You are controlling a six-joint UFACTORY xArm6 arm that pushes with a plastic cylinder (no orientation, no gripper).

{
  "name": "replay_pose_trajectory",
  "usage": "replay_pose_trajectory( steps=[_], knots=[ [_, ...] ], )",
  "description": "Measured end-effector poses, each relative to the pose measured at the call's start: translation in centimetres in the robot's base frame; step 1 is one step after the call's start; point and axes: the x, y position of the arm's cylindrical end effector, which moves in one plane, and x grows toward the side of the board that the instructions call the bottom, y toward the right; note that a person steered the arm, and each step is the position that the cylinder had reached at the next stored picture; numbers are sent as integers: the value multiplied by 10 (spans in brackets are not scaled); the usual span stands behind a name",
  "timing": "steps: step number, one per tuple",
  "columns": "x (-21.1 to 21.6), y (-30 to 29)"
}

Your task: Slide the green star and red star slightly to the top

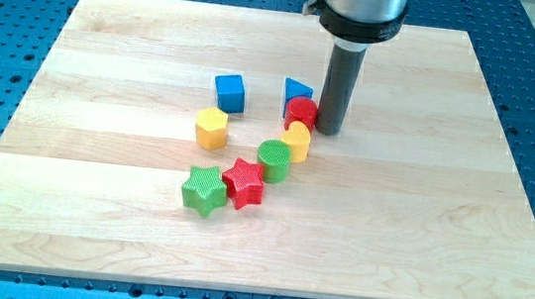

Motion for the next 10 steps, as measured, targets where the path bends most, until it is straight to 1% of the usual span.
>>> replay_pose_trajectory(
  steps=[1, 2, 3, 4, 5, 6, 7, 8, 9, 10],
  knots=[
    [-3, 7],
    [52, 9],
    [131, -38],
    [166, -117],
    [157, -148],
    [127, -150],
    [107, -146],
    [100, -161],
    [116, -150],
    [149, -91]
  ],
)
